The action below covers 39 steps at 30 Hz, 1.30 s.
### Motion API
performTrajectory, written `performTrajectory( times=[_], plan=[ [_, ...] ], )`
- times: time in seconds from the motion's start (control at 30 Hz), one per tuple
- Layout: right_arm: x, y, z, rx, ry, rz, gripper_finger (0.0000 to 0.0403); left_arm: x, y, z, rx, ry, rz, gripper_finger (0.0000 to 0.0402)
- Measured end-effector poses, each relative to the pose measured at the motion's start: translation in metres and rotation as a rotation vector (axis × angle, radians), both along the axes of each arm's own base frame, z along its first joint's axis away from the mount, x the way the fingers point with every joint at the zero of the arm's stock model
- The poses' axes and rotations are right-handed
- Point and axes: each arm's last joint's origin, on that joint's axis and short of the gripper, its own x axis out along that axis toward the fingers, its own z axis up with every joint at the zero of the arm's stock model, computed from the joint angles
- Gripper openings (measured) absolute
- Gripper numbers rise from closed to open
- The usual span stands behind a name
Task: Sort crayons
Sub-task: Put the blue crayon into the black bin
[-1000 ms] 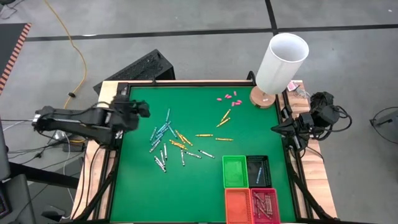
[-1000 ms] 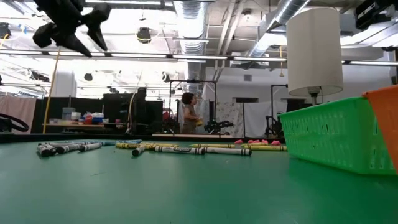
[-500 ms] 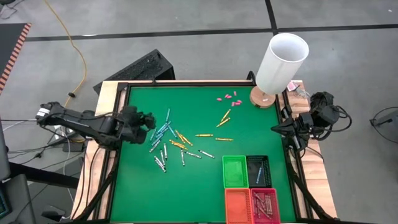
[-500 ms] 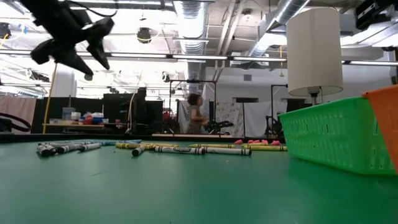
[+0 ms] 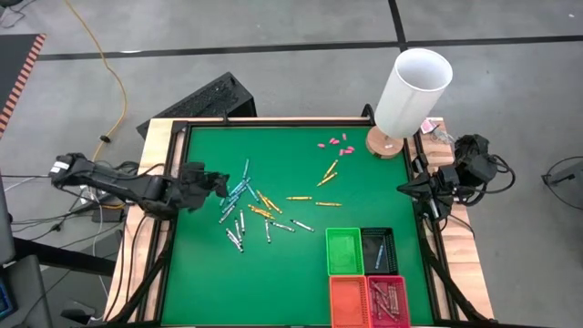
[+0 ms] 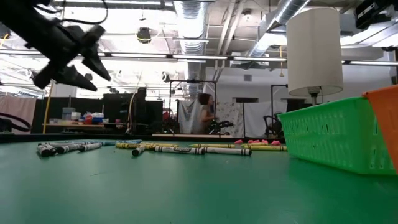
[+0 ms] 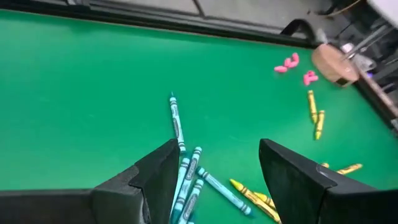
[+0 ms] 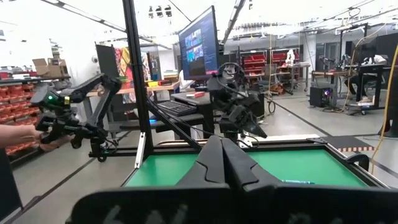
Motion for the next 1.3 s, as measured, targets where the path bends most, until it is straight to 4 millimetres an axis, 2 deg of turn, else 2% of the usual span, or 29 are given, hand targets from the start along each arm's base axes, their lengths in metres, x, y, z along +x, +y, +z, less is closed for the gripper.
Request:
performTrajectory(
  times=[0.13,0.47,0.9,1.3],
  plan=[
    [0.000,0.000,0.000,-0.008,0.000,-0.001,0.0000,0.017,0.016,-0.005,-0.009,0.053,-0.008,0.0210],
    [0.000,0.000,0.000,-0.014,0.002,-0.002,0.0000,0.047,0.054,-0.032,-0.065,0.199,-0.071,0.0210],
    [0.000,0.000,-0.001,-0.018,0.007,-0.002,0.0000,0.055,0.081,-0.048,0.009,0.325,-0.045,0.0210],
    [0.000,0.000,-0.001,-0.021,0.010,-0.001,0.0000,0.095,0.093,-0.063,0.027,0.488,-0.074,0.0210]
  ],
)
